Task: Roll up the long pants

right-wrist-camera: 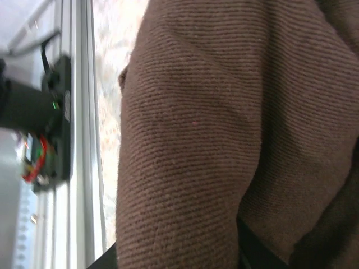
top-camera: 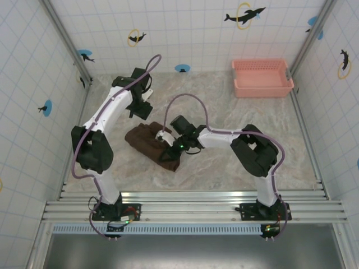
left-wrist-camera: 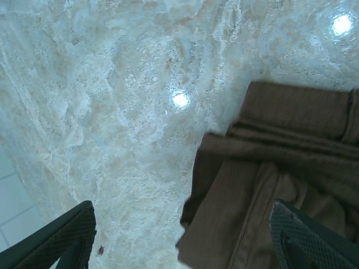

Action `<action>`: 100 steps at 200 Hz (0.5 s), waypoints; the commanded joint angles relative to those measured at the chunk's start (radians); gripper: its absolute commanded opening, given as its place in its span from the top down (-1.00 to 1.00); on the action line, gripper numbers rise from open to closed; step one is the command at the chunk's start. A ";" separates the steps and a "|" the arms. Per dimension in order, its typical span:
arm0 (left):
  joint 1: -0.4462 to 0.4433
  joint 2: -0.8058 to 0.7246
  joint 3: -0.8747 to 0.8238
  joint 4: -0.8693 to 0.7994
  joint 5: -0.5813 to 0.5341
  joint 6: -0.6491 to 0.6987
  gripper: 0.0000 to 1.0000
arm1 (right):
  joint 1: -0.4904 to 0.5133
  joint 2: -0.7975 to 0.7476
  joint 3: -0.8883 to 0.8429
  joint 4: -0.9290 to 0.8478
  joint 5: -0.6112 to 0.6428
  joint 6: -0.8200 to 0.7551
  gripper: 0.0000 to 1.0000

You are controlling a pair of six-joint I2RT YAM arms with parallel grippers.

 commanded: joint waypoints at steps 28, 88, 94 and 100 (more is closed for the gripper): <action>-0.001 -0.011 -0.066 0.000 0.028 -0.015 -0.55 | -0.095 0.041 -0.062 0.600 -0.133 0.605 0.39; -0.005 -0.030 -0.129 0.036 0.061 -0.033 -0.53 | -0.183 0.144 -0.263 1.178 0.033 1.038 0.41; -0.004 -0.022 -0.125 0.036 0.065 -0.037 -0.53 | -0.186 0.172 -0.280 1.249 0.051 1.082 0.41; -0.009 -0.013 -0.117 0.034 0.068 -0.041 -0.54 | -0.189 0.200 -0.293 1.314 0.072 1.127 0.42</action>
